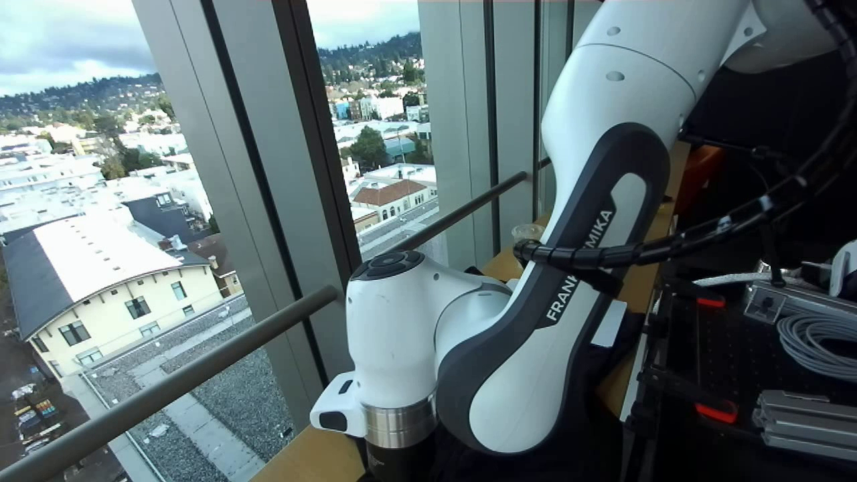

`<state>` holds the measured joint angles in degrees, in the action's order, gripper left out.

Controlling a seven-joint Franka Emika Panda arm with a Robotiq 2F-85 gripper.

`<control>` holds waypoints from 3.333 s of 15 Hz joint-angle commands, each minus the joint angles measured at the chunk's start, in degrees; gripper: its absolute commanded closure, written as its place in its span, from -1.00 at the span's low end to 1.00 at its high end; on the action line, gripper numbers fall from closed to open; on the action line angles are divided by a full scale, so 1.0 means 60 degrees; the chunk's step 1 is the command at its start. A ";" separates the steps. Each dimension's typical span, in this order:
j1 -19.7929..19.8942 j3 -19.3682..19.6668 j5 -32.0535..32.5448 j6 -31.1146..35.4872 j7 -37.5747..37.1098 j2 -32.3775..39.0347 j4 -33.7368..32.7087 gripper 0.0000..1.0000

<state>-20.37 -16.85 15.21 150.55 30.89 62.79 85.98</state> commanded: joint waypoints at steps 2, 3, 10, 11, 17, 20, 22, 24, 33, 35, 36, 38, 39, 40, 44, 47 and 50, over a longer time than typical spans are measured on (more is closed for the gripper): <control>-0.0016 -0.0252 0.0065 -0.0103 0.0007 0.0143 -0.0289 0.07; 0.0033 -0.0298 0.0044 -0.0084 0.0002 0.0039 -0.0194 -0.10; 0.0475 -0.0326 0.0013 0.0181 -0.0059 -0.0871 0.0900 -1.00; 0.0614 -0.0340 -0.0015 0.0196 -0.0053 -0.1053 0.1146 -1.00; 0.1997 -0.0584 -0.0265 0.0070 0.0315 -0.2192 0.2908 -1.00; 0.2790 -0.0616 -0.0426 0.0074 0.0713 -0.2576 0.3522 -1.00; 0.3224 -0.0603 -0.0523 0.0012 0.1030 -0.2812 0.3761 -1.00; 0.3639 -0.0590 -0.0629 -0.0086 0.1417 -0.3022 0.3994 -1.00; 0.5270 -0.0298 -0.1057 0.0018 0.3327 -0.3629 0.5366 -1.00; 0.5549 -0.0164 -0.1097 -0.0032 0.3794 -0.3795 0.5560 -1.00; 0.5698 -0.0107 -0.1152 -0.0013 0.4027 -0.3864 0.5640 -1.00; 0.5821 0.0045 -0.1196 0.0009 0.4290 -0.4062 0.5803 -1.00; 0.5857 0.0110 -0.1214 0.0013 0.4406 -0.4171 0.5894 -1.00; 0.5851 0.0201 -0.1206 0.0038 0.4470 -0.4277 0.5982 -1.00; 0.5824 0.0634 -0.1115 -0.0003 0.4697 -0.4590 0.6139 -1.00; 0.6037 0.0869 -0.1097 -0.0146 0.5330 -0.4612 0.5929 -1.00; 0.6451 0.0906 -0.1249 -0.0308 0.6488 -0.4311 0.5361 -1.00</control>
<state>16.25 -11.55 9.41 150.62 63.14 36.37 120.75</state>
